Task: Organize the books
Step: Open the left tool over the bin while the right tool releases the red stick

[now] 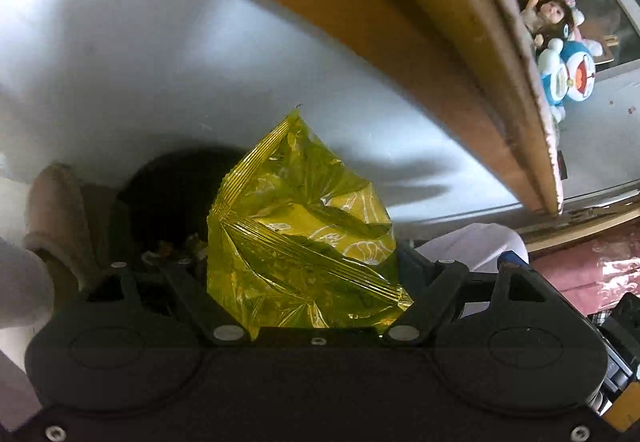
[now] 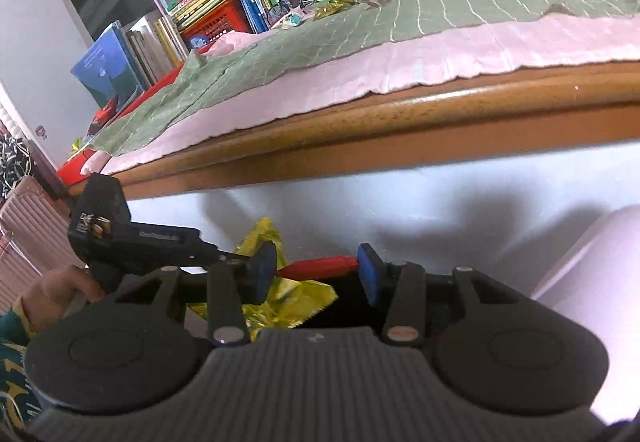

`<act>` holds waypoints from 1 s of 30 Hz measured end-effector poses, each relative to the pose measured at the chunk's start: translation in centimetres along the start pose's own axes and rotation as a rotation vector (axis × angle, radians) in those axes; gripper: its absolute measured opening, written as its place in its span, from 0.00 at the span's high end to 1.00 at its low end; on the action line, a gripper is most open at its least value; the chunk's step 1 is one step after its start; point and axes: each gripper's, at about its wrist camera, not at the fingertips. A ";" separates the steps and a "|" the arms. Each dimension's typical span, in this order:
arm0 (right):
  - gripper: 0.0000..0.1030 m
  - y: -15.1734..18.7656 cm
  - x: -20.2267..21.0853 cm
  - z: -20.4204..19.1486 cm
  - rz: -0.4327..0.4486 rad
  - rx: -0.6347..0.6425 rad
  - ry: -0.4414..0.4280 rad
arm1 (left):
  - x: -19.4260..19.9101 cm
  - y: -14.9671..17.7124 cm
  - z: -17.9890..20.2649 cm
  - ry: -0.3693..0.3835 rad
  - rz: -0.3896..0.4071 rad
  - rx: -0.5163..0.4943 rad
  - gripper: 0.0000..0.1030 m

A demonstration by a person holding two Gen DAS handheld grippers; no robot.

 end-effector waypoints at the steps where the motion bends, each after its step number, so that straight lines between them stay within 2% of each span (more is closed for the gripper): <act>1: 0.53 0.0 -0.1 0.0 -0.001 0.000 -0.002 | -0.3 0.1 -0.1 -0.005 -0.003 -0.004 0.19; 3: 0.53 0.0 -0.2 -0.1 -0.007 0.013 -0.005 | -0.6 0.0 0.2 -0.020 -0.007 -0.022 0.16; 7: 0.52 -0.2 -0.4 -0.5 -0.016 0.038 -0.011 | -0.8 0.0 1.2 -0.089 0.013 -0.078 0.01; 11: 0.52 -0.2 -0.5 -0.5 -0.016 0.035 -0.016 | -0.9 -0.1 1.7 -0.136 0.022 -0.105 0.00; 18: 0.51 0.0 -1.1 -0.6 -0.031 0.020 -0.026 | -1.0 -0.2 1.6 -0.141 0.015 -0.104 0.00; 30: 0.51 -0.3 -2.7 -0.8 -0.071 0.029 -0.057 | 3.1 0.1 1.4 -0.178 0.097 -0.182 0.00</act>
Point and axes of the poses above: each gripper's, at about its wrist camera, not at the fingertips, and x roughly against the way its jaws point, z to its right, y to its underside, and after that the axes turned 8 degrees about -y, right-handed
